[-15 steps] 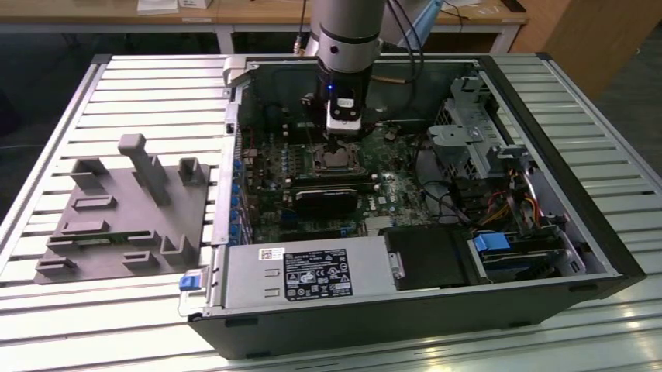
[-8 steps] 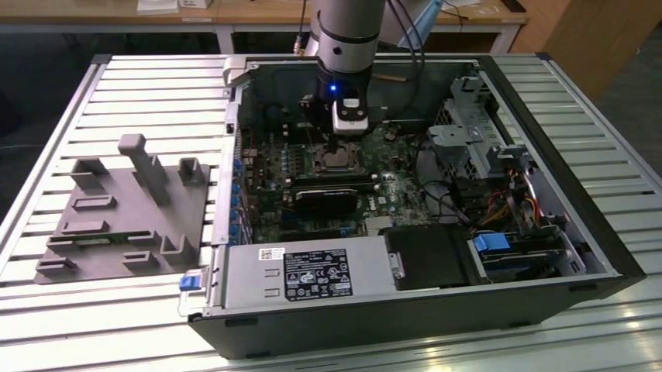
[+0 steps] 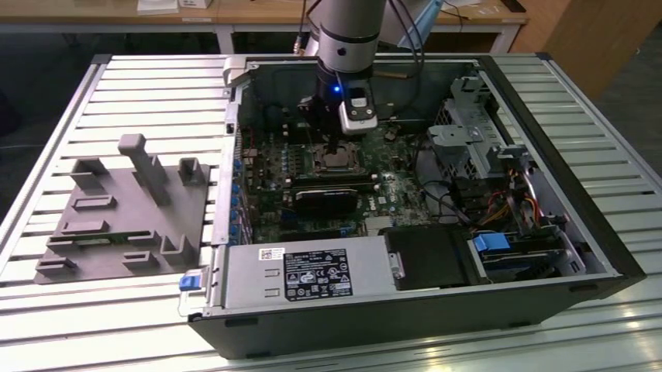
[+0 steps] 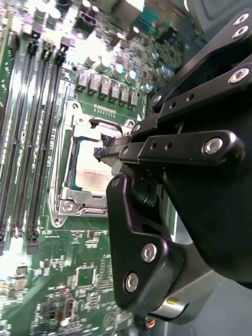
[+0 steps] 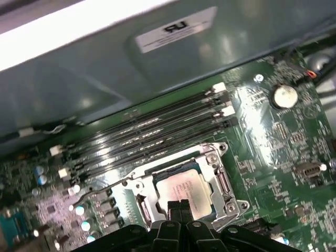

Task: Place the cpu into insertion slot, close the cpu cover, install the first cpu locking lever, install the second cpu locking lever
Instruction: 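Close the cpu cover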

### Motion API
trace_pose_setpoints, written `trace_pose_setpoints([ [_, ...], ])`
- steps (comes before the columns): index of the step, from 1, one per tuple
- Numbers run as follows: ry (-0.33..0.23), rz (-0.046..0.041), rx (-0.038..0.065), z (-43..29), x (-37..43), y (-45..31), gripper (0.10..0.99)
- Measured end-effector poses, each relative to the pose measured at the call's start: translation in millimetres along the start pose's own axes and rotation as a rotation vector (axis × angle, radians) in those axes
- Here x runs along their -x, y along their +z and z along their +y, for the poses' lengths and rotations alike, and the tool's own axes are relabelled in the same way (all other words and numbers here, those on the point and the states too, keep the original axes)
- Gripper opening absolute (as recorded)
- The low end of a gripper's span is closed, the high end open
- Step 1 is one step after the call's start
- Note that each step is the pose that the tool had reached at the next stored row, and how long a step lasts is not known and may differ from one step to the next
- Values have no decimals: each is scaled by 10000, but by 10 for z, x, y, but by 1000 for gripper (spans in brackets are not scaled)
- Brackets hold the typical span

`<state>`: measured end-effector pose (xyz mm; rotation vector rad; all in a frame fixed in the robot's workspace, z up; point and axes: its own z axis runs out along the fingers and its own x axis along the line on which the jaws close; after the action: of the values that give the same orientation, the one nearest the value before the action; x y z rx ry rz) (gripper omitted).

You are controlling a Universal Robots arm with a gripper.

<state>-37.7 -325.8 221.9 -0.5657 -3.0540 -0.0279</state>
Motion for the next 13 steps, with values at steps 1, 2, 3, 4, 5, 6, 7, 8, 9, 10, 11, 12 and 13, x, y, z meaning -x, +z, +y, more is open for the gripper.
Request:
trace_pose_setpoints([
  [1,-179,2,-7,0,0,0,106],
  [2,-361,4,-14,0,0,0,106],
  [3,-537,6,-21,0,0,0,106],
  [4,-727,8,-28,0,0,0,106],
  [5,-903,10,-34,0,0,0,106],
  [6,-1077,12,-41,0,0,0,106],
  [7,-1250,14,-48,0,0,0,106],
  [8,-1422,16,-55,0,0,0,106],
  [9,-1602,18,-61,0,0,0,106],
  [10,-1771,20,-68,0,0,0,106],
  [11,-1954,22,-74,0,0,0,106],
  [12,-2122,24,-81,0,0,0,106],
  [13,-2286,26,-87,0,0,0,106],
])
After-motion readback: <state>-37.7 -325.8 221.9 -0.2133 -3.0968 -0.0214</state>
